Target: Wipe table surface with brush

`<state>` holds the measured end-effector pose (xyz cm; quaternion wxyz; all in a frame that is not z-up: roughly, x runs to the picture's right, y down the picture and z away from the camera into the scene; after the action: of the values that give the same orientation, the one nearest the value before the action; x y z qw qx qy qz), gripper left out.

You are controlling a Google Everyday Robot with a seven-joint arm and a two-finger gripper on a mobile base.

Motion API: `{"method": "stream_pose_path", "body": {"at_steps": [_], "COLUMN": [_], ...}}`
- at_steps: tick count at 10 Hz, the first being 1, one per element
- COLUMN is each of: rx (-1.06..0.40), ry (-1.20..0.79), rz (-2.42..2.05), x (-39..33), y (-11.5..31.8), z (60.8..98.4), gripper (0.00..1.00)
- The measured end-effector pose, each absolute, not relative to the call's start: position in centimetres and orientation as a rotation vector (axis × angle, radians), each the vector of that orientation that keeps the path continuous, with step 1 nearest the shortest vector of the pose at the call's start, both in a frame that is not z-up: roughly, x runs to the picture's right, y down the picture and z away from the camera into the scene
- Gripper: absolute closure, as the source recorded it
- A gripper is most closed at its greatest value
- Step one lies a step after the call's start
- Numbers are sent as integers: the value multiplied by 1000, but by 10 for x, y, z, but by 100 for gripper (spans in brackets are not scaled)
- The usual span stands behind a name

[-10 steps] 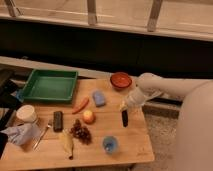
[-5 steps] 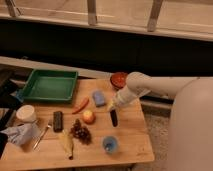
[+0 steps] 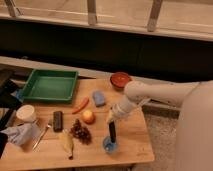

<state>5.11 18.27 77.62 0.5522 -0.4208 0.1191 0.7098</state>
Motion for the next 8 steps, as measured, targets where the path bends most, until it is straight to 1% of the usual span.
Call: {"method": "stream_pose_path", "body": {"at_steps": [2, 4, 5, 7, 8], "rx": [-963, -921, -902, -900, -903], "ry": [289, 279, 262, 225, 212], "rz": [1724, 1765, 1775, 1752, 1740], "x": [68, 89, 97, 89, 84], "y": [175, 149, 130, 105, 100], "z": [779, 790, 799, 811, 813], "gripper": [100, 100, 100, 100, 100]}}
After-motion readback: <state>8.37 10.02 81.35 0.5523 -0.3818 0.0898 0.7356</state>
